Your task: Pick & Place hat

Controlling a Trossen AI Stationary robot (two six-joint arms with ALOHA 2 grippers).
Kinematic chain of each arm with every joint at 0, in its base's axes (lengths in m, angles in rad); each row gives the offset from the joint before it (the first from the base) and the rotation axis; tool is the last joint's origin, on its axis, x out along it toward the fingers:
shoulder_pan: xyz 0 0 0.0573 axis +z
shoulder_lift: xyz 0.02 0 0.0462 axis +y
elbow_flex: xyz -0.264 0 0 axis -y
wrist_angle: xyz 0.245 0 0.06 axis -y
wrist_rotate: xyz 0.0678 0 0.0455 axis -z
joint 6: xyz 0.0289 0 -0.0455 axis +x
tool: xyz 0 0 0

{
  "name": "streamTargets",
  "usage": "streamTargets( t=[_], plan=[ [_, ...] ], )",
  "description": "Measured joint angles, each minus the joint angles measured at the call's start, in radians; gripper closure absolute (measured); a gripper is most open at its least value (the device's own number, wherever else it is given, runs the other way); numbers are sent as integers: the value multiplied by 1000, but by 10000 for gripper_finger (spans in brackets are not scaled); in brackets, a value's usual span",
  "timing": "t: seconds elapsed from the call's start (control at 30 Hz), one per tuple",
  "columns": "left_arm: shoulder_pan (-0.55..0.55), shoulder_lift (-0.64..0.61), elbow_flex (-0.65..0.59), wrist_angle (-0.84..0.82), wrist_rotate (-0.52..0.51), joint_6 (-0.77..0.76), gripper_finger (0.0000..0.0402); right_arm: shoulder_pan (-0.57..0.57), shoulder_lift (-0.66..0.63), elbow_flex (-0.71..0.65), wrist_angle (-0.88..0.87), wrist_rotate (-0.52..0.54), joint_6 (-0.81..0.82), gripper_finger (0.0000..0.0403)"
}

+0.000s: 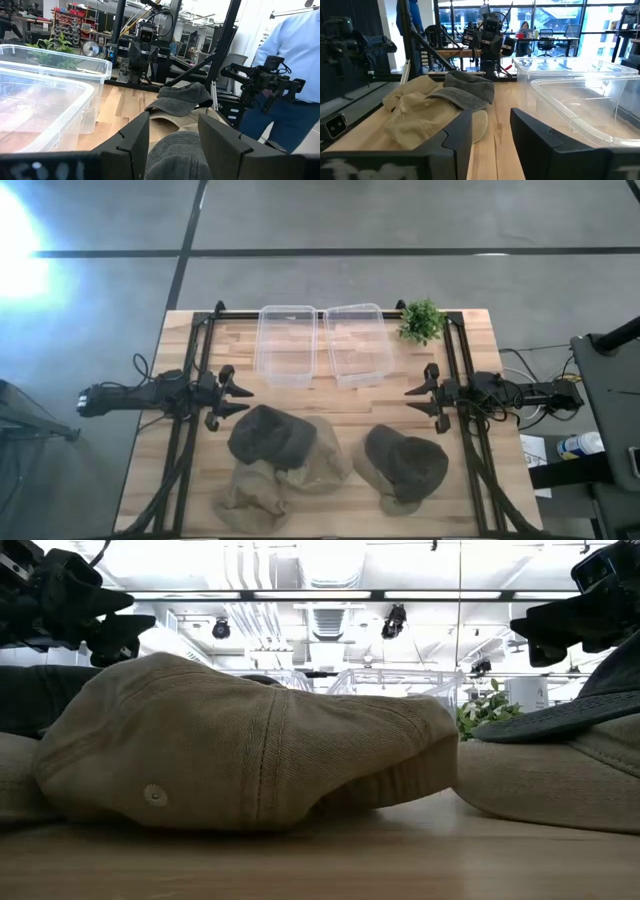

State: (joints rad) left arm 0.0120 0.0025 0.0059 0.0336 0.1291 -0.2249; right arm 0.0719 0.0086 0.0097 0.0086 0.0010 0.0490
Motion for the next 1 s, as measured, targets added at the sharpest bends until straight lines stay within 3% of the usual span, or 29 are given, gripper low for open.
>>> streamTargets(
  t=[0.57,0.77,1.0],
  plan=[
    [0,0,0,0,0,0,239,0,0,0,1,0,-4,270],
    [0,0,0,0,0,0,239,0,0,0,4,0,-218,277],
    [0,0,0,0,0,0,239,0,0,0,4,0,-24,282]
  ],
)
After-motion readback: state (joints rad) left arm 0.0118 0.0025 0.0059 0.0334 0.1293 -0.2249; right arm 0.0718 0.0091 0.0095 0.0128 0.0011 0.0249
